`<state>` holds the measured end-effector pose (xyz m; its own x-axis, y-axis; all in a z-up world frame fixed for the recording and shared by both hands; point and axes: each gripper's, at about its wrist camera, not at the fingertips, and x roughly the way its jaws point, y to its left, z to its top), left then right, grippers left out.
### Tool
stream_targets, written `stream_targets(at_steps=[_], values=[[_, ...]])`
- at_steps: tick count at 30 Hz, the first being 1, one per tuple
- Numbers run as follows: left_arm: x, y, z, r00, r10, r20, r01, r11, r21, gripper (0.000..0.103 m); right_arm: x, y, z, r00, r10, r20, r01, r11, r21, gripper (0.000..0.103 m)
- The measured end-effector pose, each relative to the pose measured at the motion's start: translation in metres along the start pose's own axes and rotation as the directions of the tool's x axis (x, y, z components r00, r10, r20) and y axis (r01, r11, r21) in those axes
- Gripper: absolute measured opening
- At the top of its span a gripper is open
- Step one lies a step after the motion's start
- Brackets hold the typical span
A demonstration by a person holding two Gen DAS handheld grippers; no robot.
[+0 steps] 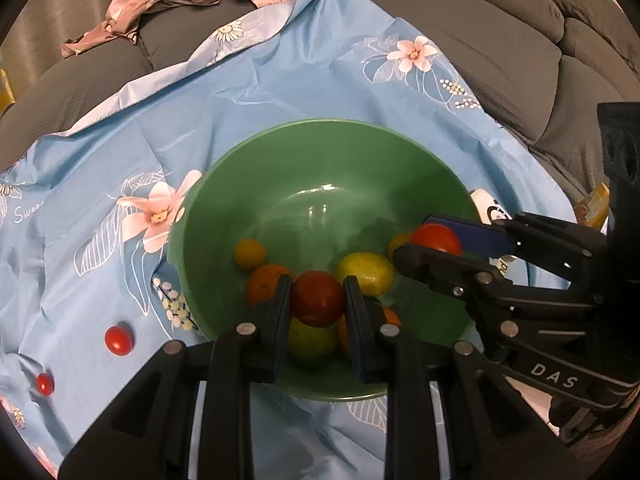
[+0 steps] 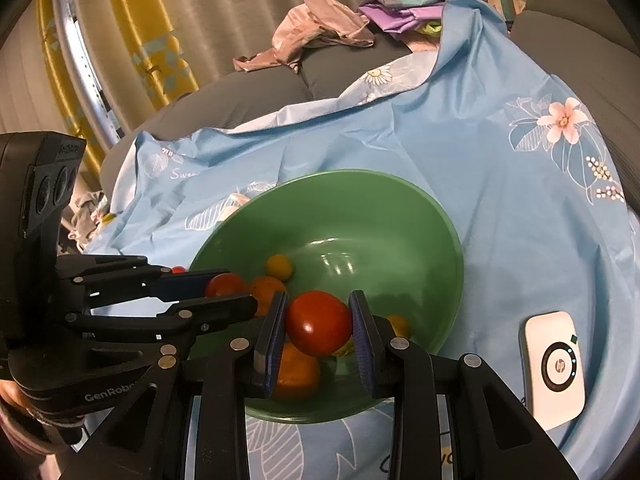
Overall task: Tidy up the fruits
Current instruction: 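Open the left tool to drop its tomato while the right tool drops its tomato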
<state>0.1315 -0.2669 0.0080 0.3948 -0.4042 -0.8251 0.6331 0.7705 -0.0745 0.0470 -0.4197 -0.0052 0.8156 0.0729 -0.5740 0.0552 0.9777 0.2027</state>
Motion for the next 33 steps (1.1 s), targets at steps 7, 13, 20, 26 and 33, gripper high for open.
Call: stream_targets(at_steps=[7,13,20,26,33], values=[[0.005,-0.002,0.002,0.999,0.016,-0.027,-0.016,1.0,0.004,0.025,0.007,0.001,0.001,1.0,-0.017,-0.021,0.017,1.0,-0.005,0.033],[0.009,-0.004,0.003,0.999,0.021,-0.043,-0.02,1.0,0.008,0.025,0.008,-0.001,0.001,0.999,-0.024,-0.032,0.023,1.0,-0.005,0.033],[0.011,-0.003,0.003,0.999,0.021,-0.045,-0.021,1.0,0.013,0.025,0.011,-0.001,0.002,0.998,-0.042,-0.05,0.041,0.999,-0.018,0.033],[0.013,-0.003,0.004,0.998,0.031,-0.052,-0.031,0.999,0.016,0.025,0.013,0.0,0.003,0.998,-0.039,-0.056,0.037,0.999,-0.02,0.033],[0.016,-0.004,0.006,0.996,0.048,-0.069,-0.046,0.999,0.021,0.025,0.014,0.002,0.003,0.997,-0.042,-0.06,0.04,0.999,-0.023,0.033]])
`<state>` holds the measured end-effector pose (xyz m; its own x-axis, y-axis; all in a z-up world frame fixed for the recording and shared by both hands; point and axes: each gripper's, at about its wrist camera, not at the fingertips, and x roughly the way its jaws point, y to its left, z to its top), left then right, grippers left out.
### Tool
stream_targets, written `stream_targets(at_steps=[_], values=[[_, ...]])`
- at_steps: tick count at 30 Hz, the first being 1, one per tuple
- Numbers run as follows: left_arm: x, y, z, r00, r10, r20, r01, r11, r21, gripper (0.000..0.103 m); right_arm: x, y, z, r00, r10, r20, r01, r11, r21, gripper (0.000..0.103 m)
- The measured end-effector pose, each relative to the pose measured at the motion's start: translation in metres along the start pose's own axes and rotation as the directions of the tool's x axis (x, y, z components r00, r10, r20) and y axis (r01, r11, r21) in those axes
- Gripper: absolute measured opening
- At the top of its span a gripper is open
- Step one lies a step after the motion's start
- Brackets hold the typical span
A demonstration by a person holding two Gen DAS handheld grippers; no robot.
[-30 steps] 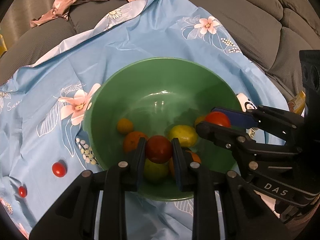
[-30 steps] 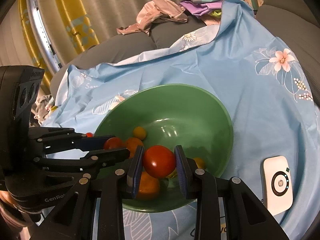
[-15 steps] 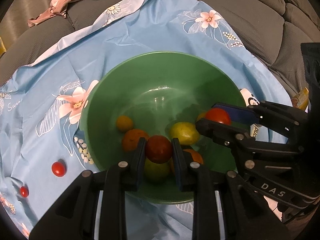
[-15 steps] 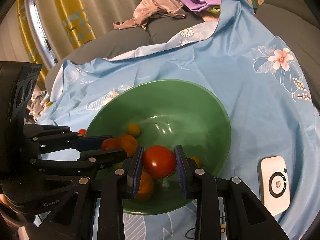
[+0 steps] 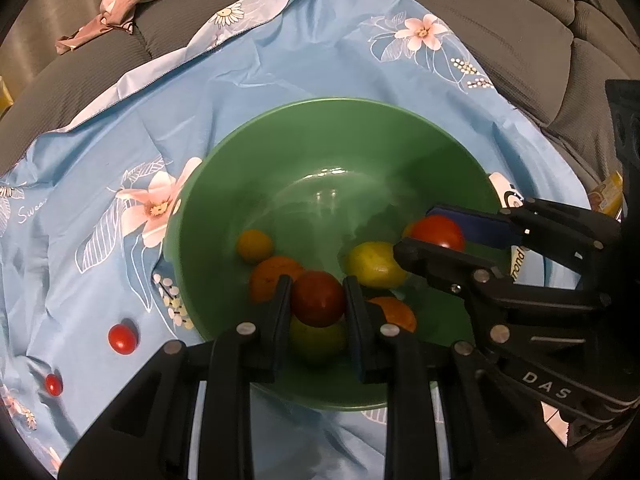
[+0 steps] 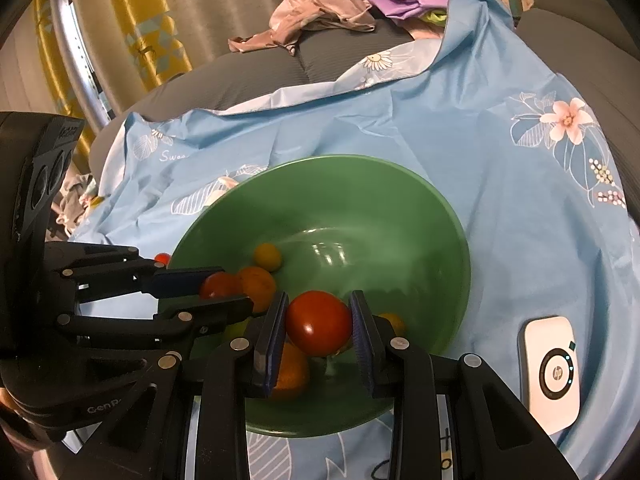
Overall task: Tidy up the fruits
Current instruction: 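Open the left tool to drop its tomato while the right tool drops its tomato, then withdraw both open tools from the bowl toward the last two tomatoes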
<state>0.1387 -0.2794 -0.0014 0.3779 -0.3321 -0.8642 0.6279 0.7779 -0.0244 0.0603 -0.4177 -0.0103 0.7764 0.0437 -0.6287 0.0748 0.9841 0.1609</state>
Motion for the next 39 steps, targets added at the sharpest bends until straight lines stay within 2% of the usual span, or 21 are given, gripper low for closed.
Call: stream_targets(at_steps=[7,10,15,19,23,27,31,34,37,39], values=[[0.003,0.0,-0.001,1.0,0.012,-0.024,-0.012,1.0,0.004,0.025,0.001,0.001,0.0,1.0,-0.013,-0.012,0.013,1.0,0.008,0.033],[0.001,0.001,-0.001,0.999,0.034,-0.016,-0.034,0.999,0.006,0.034,0.0,0.001,-0.001,0.999,-0.031,-0.01,0.031,0.999,0.011,0.033],[-0.005,0.007,-0.003,0.998,0.067,-0.005,-0.067,0.998,-0.019,0.062,-0.005,-0.002,-0.003,0.998,-0.064,-0.006,0.064,0.998,0.028,0.033],[-0.018,0.007,-0.008,0.998,0.064,0.024,-0.064,0.997,-0.033,0.067,-0.013,-0.002,-0.005,0.997,-0.082,0.005,0.081,0.996,0.032,0.033],[-0.044,0.007,-0.021,0.994,0.054,0.09,-0.05,0.998,-0.046,0.07,-0.03,-0.001,-0.007,0.995,-0.08,0.052,0.078,0.996,0.05,0.033],[-0.069,0.014,-0.049,0.99,0.06,0.128,-0.048,0.994,-0.095,0.078,-0.046,0.007,-0.011,0.995,-0.038,0.093,0.033,0.998,0.049,0.033],[-0.082,0.036,-0.09,0.992,0.076,0.102,-0.057,0.981,-0.183,0.078,-0.056,0.025,-0.018,0.993,0.036,0.109,-0.038,0.999,0.022,0.033],[-0.088,0.053,-0.124,0.995,0.08,0.061,-0.061,0.962,-0.265,0.079,-0.06,0.042,-0.025,0.989,0.081,0.12,-0.08,0.997,-0.011,0.033],[-0.09,0.071,-0.157,0.998,0.056,0.019,-0.046,0.932,-0.36,0.079,-0.061,0.065,-0.031,0.987,0.115,0.112,-0.11,0.993,-0.052,0.033],[-0.093,0.08,-0.178,0.998,0.069,-0.005,-0.065,0.911,-0.407,0.079,-0.058,0.078,-0.035,0.986,0.14,0.09,-0.134,0.988,-0.075,0.033]])
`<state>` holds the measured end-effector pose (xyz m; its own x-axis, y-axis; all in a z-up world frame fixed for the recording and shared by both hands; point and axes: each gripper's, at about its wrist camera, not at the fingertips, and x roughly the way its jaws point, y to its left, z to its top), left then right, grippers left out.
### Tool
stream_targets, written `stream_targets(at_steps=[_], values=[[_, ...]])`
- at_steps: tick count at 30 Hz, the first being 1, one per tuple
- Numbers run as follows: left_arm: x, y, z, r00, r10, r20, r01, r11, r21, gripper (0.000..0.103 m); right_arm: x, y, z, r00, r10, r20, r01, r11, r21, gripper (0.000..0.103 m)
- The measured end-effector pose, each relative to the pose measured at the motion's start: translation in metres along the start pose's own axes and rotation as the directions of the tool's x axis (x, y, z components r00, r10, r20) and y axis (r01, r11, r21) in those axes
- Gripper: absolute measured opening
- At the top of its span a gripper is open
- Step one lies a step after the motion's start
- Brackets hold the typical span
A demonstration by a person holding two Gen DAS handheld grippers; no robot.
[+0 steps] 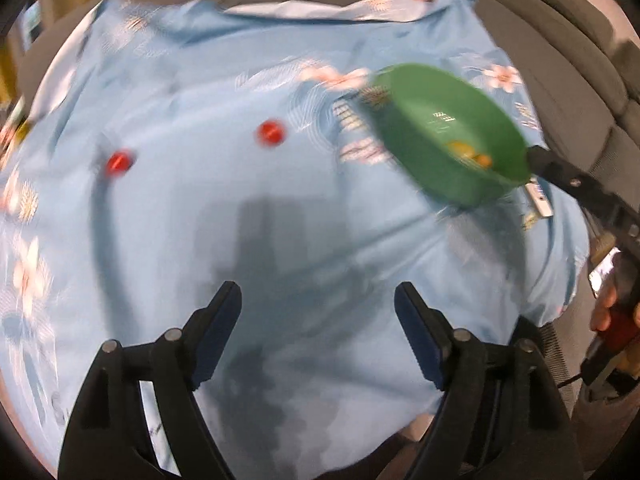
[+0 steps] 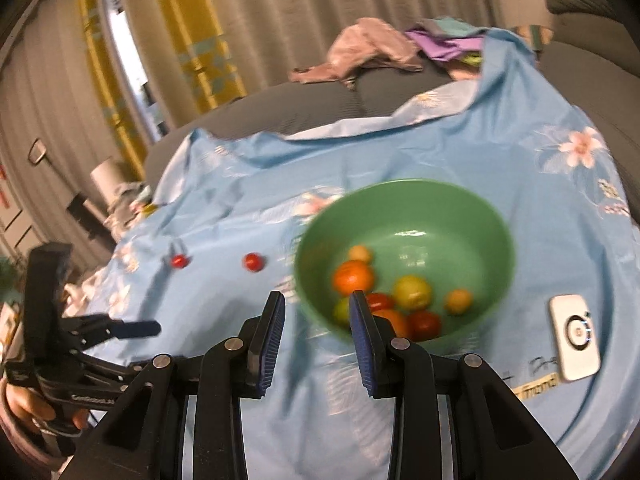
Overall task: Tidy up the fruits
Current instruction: 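Withdraw both open tools from the bowl toward the last two tomatoes, then grasp a cherry tomato with the right tool while the left tool grasps the other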
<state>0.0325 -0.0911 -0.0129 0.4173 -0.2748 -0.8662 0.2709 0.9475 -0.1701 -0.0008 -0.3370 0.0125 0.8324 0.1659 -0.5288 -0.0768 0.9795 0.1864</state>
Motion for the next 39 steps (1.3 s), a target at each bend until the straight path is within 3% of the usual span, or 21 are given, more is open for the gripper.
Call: stream_targets(at_steps=[6,14,26,33,39], values=[[-0.009,0.037,-0.028,1.0,0.025,-0.018,-0.027,0.995,-0.094,0.08,0.021,0.048,-0.013,0.995,0.033,-0.089,-0.041,0.995,-0.095,0.033],[-0.011,0.057,-0.054,1.0,-0.006,-0.026,0.002,0.989,-0.151,0.081,0.031,0.092,-0.026,0.987,0.045,-0.153,-0.075,0.977,-0.199,0.033],[-0.011,0.062,-0.065,0.998,-0.057,-0.009,0.055,0.989,-0.141,0.081,0.049,0.109,-0.037,0.977,0.048,-0.206,-0.091,0.975,-0.204,0.033],[-0.031,0.072,-0.061,0.99,-0.087,0.107,0.1,0.987,-0.127,0.081,0.064,0.101,-0.025,0.977,0.049,-0.209,-0.085,0.982,-0.168,0.033],[-0.026,0.102,-0.055,0.99,-0.073,0.118,0.096,0.976,-0.197,0.081,0.089,0.091,-0.01,0.972,0.032,-0.232,-0.062,0.991,-0.121,0.033]])
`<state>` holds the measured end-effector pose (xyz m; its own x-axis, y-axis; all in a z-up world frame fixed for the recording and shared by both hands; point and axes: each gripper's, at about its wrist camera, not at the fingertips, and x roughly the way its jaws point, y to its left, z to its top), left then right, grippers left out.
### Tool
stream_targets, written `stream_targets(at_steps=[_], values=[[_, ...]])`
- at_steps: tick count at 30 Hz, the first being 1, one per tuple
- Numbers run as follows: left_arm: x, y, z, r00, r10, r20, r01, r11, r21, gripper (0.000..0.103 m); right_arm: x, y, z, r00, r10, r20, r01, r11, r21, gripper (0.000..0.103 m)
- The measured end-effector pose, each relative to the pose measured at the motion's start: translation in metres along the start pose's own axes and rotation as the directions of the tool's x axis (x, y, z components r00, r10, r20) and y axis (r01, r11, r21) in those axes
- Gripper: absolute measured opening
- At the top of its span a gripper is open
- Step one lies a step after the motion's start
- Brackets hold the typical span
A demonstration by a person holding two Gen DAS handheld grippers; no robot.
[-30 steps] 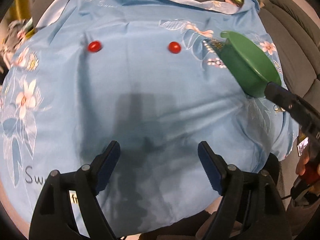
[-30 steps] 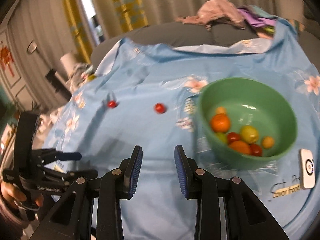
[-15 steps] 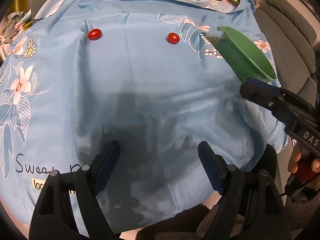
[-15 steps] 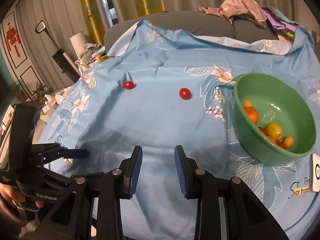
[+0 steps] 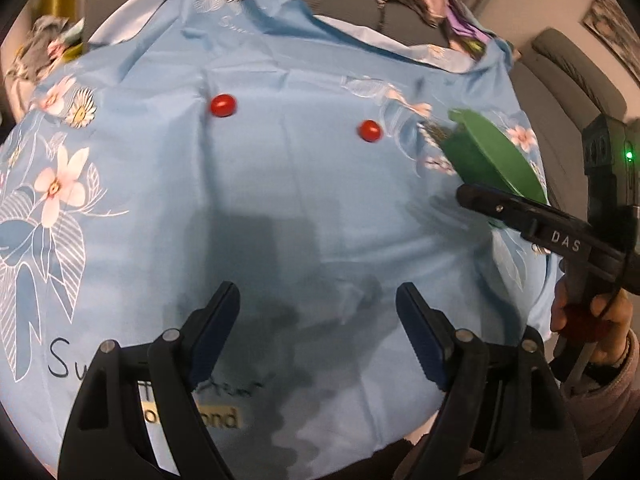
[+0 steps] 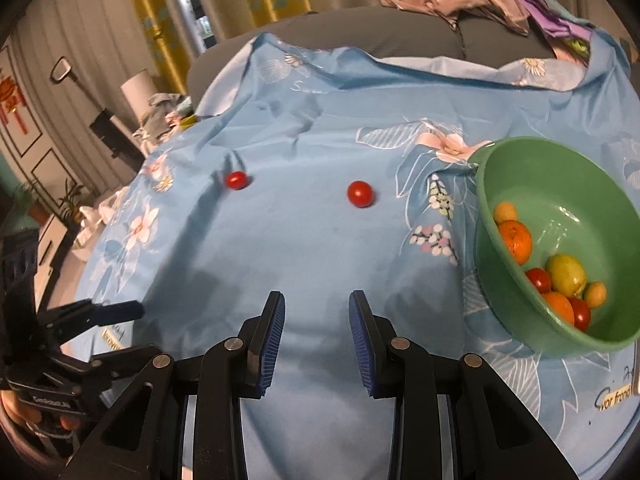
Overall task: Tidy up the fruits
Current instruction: 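Grasp a cherry tomato with the right tool while the left tool grasps the other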
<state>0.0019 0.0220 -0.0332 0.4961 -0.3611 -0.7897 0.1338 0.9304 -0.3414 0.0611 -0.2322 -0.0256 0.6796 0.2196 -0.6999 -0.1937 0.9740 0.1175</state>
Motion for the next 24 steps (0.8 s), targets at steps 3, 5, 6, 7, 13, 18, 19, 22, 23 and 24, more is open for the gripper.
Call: stream_targets(at_steps=[3,5,6,7,13,18,19,22,23,24], values=[[0.0,0.012,0.006,1.0,-0.012,0.009,0.012,1.0,-0.026,0.081,0.011,-0.002,0.014,1.0,-0.01,-0.007,0.01,1.0,0.0,0.033],[0.001,0.017,0.01,1.0,-0.001,0.016,0.002,1.0,-0.031,0.081,0.021,-0.001,0.026,1.0,-0.027,-0.009,0.027,1.0,-0.013,0.033],[0.001,0.02,0.012,1.0,0.001,0.018,0.0,0.999,-0.035,0.081,0.027,-0.001,0.031,0.999,-0.035,-0.014,0.035,0.999,-0.021,0.033],[0.001,0.023,0.014,1.0,0.001,0.019,-0.001,0.999,-0.04,0.081,0.034,-0.001,0.037,0.999,-0.047,-0.021,0.046,0.998,-0.031,0.033],[0.004,0.04,0.025,1.0,0.004,0.024,-0.002,0.997,-0.072,0.081,0.075,-0.009,0.062,0.991,-0.118,-0.064,0.115,0.992,-0.053,0.033],[0.01,0.05,0.03,1.0,0.01,0.013,-0.009,0.996,-0.088,0.081,0.097,-0.014,0.077,0.984,-0.153,-0.089,0.147,0.986,-0.073,0.033],[0.01,0.051,0.032,1.0,0.011,0.012,-0.009,0.996,-0.088,0.081,0.102,-0.014,0.08,0.983,-0.153,-0.1,0.145,0.986,-0.083,0.033],[0.012,0.052,0.035,1.0,0.005,0.008,-0.004,0.996,-0.086,0.081,0.112,-0.012,0.084,0.983,-0.14,-0.121,0.127,0.986,-0.106,0.033],[0.013,0.052,0.036,1.0,0.007,0.007,-0.006,0.997,-0.083,0.081,0.116,-0.013,0.086,0.982,-0.139,-0.127,0.126,0.986,-0.108,0.033],[0.013,0.052,0.037,1.0,0.01,0.006,-0.009,0.997,-0.082,0.081,0.119,-0.014,0.087,0.981,-0.146,-0.129,0.132,0.985,-0.11,0.033]])
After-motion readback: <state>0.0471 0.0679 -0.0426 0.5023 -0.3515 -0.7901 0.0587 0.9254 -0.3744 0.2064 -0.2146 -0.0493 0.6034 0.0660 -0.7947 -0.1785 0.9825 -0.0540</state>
